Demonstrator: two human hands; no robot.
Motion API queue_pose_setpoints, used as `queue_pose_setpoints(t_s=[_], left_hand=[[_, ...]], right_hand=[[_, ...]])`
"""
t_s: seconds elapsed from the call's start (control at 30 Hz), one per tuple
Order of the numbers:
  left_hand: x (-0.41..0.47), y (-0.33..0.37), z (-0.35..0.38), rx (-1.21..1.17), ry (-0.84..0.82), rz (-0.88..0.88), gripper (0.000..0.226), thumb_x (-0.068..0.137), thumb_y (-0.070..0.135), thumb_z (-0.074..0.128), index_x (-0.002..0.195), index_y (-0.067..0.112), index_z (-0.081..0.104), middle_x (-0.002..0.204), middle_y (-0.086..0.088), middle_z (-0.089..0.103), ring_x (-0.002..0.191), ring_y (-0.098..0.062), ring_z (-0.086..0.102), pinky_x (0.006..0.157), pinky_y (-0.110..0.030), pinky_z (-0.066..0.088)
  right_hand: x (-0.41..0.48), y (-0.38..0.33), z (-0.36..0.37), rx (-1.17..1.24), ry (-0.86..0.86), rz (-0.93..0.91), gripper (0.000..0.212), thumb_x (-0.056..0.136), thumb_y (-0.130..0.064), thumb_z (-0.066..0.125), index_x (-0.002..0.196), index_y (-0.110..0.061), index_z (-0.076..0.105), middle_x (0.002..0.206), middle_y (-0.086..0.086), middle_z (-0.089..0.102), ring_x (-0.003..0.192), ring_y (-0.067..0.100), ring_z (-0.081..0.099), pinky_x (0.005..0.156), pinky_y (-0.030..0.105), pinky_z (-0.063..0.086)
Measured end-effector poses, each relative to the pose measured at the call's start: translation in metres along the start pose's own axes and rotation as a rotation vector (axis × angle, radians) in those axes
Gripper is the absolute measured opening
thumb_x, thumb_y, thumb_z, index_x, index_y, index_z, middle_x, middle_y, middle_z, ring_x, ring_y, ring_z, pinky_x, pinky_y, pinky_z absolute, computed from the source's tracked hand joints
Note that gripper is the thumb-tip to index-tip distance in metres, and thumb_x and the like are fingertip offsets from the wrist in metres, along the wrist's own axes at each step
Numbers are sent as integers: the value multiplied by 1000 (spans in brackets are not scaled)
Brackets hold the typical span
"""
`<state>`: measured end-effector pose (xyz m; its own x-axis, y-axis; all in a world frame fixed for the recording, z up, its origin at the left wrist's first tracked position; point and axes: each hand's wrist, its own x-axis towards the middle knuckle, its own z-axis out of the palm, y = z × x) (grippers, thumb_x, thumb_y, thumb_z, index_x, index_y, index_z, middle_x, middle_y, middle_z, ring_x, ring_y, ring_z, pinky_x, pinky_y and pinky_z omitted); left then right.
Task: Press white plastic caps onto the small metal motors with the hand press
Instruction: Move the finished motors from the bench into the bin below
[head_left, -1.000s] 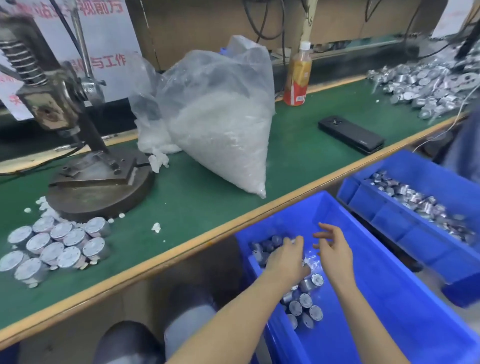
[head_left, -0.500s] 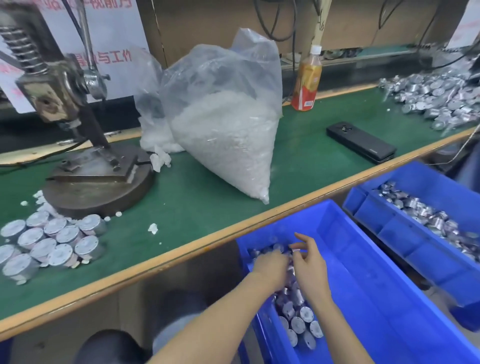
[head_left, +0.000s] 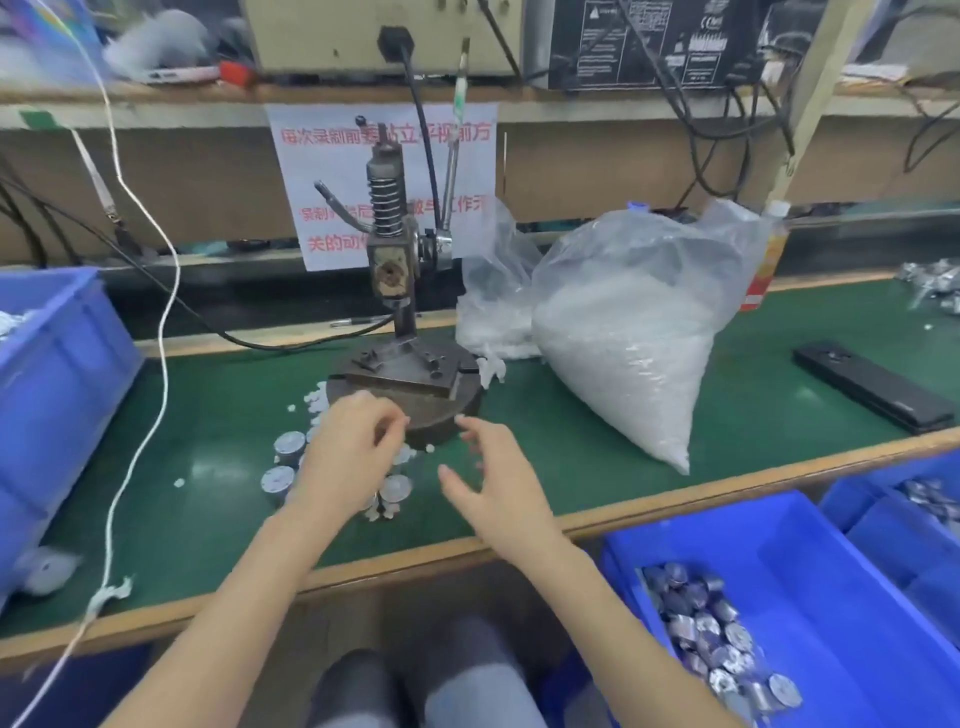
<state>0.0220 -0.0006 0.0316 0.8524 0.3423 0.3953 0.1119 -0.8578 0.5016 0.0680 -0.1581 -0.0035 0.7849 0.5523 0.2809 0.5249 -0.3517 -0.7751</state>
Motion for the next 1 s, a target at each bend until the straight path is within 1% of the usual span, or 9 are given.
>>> queue_pose_setpoints(t_s=[0.07,0.13,0.23,0.33,0.5,0.6,0.7,0.9,1.0], left_hand=[[0,-40,-9,76,108,-140,15,88,16,58,98,10,68,99,-8,60,98,-29,53,86,-37,35],[-3,-67,-9,121,108,-249,26,89,26,56,113,17,64,117,-9,56,110,-30,47,94,-40,33],[-14,-90,1,155,-1,-324,37,92,36,50,127,24,55,132,-5,48,122,-29,39,102,-42,29],[-24,-105,8,169,-30,-256,39,94,34,46,132,27,51,143,-3,39,132,-24,29,108,-41,23],[-26,-104,12,1,-15,-252,45,92,31,51,136,26,45,144,-6,34,133,-24,24,109,-39,21],[-28,-99,16,-65,48,-237,37,91,23,55,128,21,56,137,-9,37,129,-25,23,105,-34,23],[-30,-96,19,-72,71,-215,31,90,21,56,120,19,62,135,-9,38,129,-22,21,106,-34,22],[-33,-94,23,-10,85,-205,35,86,29,62,121,22,62,135,-10,39,129,-25,20,108,-40,28],[-32,-96,25,45,93,-225,38,86,35,61,123,27,61,138,-9,38,129,-27,23,109,-42,26]], right_hand=[[16,-3,35,-138,-188,-45,69,84,-33,65,142,-17,32,142,2,33,133,13,27,108,20,21],[28,-5,60,-252,-239,-119,78,79,-44,68,143,-18,32,148,4,26,137,18,18,113,27,16],[37,-2,80,-414,-184,-243,76,73,-53,70,136,-18,45,139,2,42,126,25,30,110,33,24],[41,2,83,-412,-179,-291,74,70,-55,71,130,-18,50,128,-1,51,123,21,35,104,36,32],[41,0,83,-393,-182,-287,67,66,-54,74,116,-14,53,108,3,47,107,19,41,92,34,35],[41,-4,84,-434,-204,-316,56,69,-50,71,109,-14,55,103,4,46,96,22,45,85,35,38],[43,-8,87,-520,-208,-359,45,74,-45,66,103,-11,55,102,6,50,93,25,48,81,37,39],[44,-12,88,-568,-46,-355,33,70,-35,71,77,-4,60,83,14,53,76,33,52,61,38,43],[43,-16,85,-659,-21,-410,34,61,-40,79,66,-10,62,70,10,53,56,28,53,46,28,42]])
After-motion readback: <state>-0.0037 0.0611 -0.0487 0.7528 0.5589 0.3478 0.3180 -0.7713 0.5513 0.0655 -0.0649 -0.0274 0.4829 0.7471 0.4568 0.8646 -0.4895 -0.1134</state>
